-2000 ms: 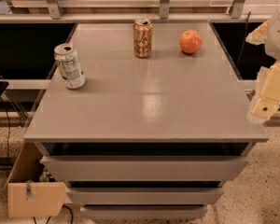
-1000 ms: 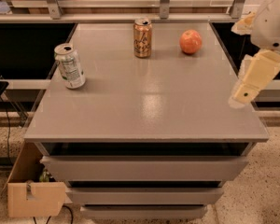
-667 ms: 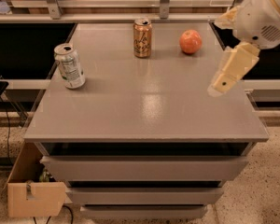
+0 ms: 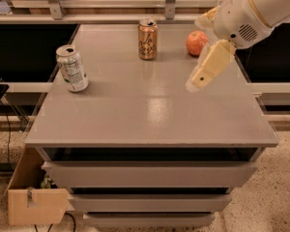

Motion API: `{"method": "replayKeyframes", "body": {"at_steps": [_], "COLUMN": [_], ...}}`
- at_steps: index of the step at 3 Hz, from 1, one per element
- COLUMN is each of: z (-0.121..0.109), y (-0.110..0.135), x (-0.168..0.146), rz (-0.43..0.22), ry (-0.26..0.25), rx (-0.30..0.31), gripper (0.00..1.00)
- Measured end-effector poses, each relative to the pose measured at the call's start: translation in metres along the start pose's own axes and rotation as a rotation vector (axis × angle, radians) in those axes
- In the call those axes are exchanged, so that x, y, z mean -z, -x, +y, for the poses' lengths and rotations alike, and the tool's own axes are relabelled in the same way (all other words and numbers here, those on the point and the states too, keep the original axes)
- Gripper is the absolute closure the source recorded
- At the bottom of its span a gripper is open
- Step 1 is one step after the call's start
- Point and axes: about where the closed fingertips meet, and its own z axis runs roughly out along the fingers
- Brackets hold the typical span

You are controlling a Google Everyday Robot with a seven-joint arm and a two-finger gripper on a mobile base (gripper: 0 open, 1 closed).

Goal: Pick 7up can

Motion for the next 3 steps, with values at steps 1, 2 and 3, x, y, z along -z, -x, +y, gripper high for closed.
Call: {"method": "replayKeyframes", "body": {"at_steps": [1, 2, 3], "z": [0.001, 0.003, 0.011], "y": [0.006, 0.029, 0.069], "x": [-0.006, -0.039, -0.076], "rz": [-0.009, -0.099, -0.219], "ry": [-0.005, 0.032, 0.083], "rx": [0.017, 0.045, 0.070], "gripper": [0.00, 0.00, 0.00]}}
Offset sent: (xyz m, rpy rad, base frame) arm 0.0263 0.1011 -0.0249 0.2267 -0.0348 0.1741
